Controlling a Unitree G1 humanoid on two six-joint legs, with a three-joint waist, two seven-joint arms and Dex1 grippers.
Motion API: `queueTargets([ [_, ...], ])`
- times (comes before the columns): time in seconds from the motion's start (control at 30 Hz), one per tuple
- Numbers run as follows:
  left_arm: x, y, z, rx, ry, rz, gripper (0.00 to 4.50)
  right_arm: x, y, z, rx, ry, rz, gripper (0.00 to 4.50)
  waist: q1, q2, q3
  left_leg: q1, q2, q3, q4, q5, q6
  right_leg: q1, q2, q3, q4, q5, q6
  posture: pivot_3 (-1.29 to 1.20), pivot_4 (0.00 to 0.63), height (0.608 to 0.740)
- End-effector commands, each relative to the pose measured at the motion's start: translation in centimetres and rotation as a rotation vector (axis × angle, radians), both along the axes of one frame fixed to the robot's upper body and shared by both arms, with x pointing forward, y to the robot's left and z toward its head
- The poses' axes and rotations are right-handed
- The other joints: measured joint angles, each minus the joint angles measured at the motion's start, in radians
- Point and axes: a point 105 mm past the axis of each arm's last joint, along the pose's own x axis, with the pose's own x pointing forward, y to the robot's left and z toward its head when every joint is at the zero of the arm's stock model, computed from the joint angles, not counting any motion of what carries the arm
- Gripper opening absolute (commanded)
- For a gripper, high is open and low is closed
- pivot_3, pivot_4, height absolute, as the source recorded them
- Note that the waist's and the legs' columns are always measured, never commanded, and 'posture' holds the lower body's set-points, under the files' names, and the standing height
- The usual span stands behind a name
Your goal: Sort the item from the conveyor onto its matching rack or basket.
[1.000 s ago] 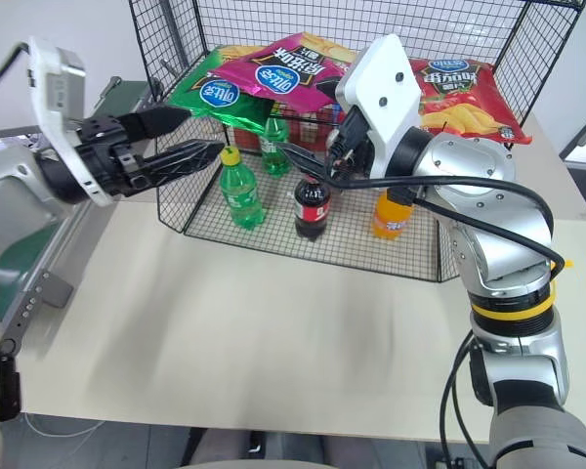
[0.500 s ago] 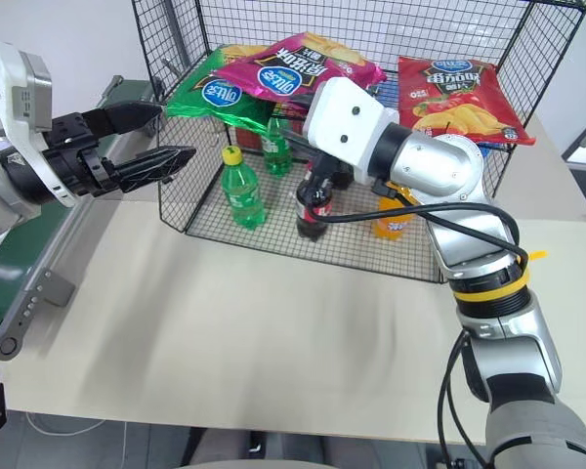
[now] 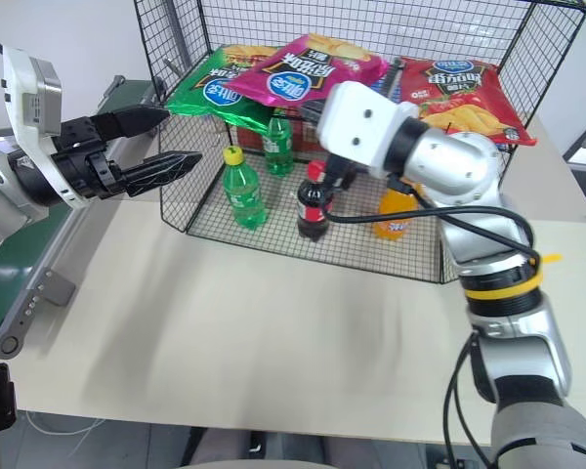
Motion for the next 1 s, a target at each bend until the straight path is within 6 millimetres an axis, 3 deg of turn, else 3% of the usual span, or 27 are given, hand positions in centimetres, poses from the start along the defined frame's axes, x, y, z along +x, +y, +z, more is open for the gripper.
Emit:
queueTargets([
  [0.03, -0.2, -0.7, 1.2, -0.005, -0.057, -0.038, 4.50, -0.8, -1.5, 1.6, -0.020, -0.092, 0.016, 0.08, 0.000, 0.000, 0.000, 0.000, 0.000, 0.000, 0.000, 0.000, 0.000, 0.000, 0.000, 0.000, 0.000, 0.000, 0.000, 0.00, 0.150, 0.740],
  [0.2, 0.2, -1.2, 1.2, -0.004, -0.065, -0.058, 4.50, -0.7, -2.7, 1.1, -0.046, -0.127, 0.102, 0.08, -0.011, 0.000, 0.000, 0.001, 0.000, 0.001, 0.001, 0.000, 0.000, 0.000, 0.001, 0.000, 0.000, 0.000, 0.000, 0.00, 0.150, 0.740],
  [0.6, 0.3, -1.5, 1.2, -0.004, -0.069, -0.070, 4.50, -0.3, -1.1, 1.3, -0.061, -0.187, 0.312, 0.08, -0.029, 0.000, 0.000, 0.001, 0.001, 0.000, 0.003, 0.000, 0.000, 0.000, 0.001, 0.000, 0.006, 0.000, 0.000, 0.00, 0.150, 0.740],
  [0.9, 0.1, -1.4, 1.1, -0.001, -0.070, -0.055, 4.50, 1.6, -3.0, 1.1, -0.083, -0.173, 0.250, 0.08, -0.028, 0.000, 0.000, 0.001, 0.001, 0.000, 0.004, 0.000, 0.000, 0.001, 0.000, 0.000, 0.012, 0.000, 0.000, 0.00, 0.150, 0.740],
  [1.0, 0.0, -1.3, 1.0, 0.001, -0.066, -0.051, 4.50, 1.4, -3.3, 1.2, -0.078, -0.165, 0.249, 0.87, -0.029, 0.000, 0.000, 0.001, 0.001, 0.000, 0.004, 0.000, 0.000, 0.000, 0.000, 0.000, 0.013, 0.000, 0.000, 0.00, 0.150, 0.740],
])
